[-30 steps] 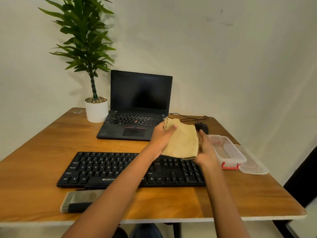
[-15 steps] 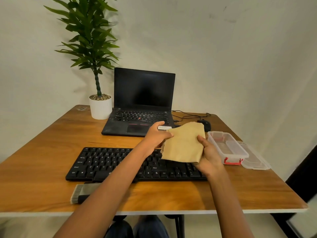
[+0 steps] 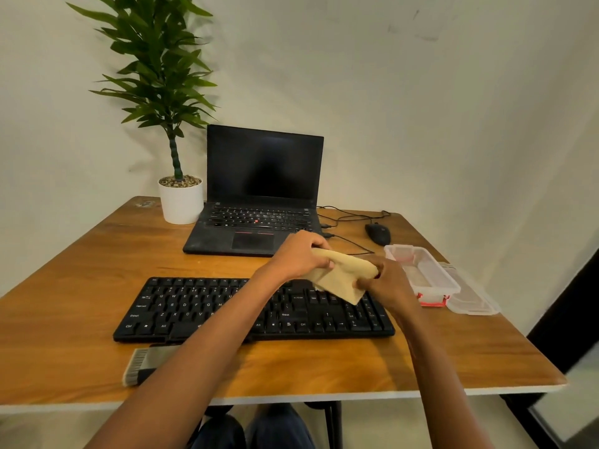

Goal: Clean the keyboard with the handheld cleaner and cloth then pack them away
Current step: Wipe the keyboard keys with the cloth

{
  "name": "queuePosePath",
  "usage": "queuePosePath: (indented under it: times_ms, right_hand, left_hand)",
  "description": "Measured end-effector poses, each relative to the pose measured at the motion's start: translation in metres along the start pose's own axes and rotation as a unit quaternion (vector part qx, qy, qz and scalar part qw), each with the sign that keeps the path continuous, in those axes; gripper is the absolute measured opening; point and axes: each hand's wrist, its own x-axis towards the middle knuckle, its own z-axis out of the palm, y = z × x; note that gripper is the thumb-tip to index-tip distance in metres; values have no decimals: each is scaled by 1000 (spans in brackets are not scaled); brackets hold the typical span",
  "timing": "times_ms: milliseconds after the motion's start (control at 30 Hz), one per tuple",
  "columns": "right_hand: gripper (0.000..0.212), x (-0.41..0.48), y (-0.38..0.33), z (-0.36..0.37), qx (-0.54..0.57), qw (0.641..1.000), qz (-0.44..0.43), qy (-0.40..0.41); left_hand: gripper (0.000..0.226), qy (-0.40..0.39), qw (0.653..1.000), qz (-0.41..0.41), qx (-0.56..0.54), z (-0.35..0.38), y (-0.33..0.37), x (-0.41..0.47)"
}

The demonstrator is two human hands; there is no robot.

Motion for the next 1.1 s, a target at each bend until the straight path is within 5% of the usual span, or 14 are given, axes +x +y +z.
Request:
queuePosePath:
  times_ms: [133,267,333,467,533,633,700,833,1033,1100]
  right_hand:
    - [36,-9,-1,-2,312,948,47,48]
    - [82,-12,6,12,682,725,81,-45]
    - [89,-13,5,21,719,685,95,-63]
    - [49,-11,3,22,683,717,129,52]
    - [30,-11,6,6,592,782,92,171]
    - [21,-7,17,-23,134,927,-25,349]
    - [21,4,31,-28,-144,938,-80,305]
    - [20,8,44,0,-360,928,-78,60]
    - [23,-18,29,54,-341,919,-193,-43]
    - [24,-21,19,55,-245,954,-161,-63]
  left_hand:
    - [11,-52,983,-3,-177,1,2,-9]
    - [25,-30,942,-53,-330,12,3,-11]
    - [31,-1,926,-78,-370,18,5,-9]
    - [27,0,958,-75,-276,24,7,-11]
    - [41,-56,981,-42,-178,17,-3,-14]
    - [85,-200,974,-39,102,1,-24,-22]
    - [108,-267,922,-55,274,-2,-34,-30]
    - [123,-285,881,-66,371,11,-45,-37]
    - [127,-240,886,-44,395,12,-48,-39]
    - [129,-234,889,-36,391,10,-49,-39]
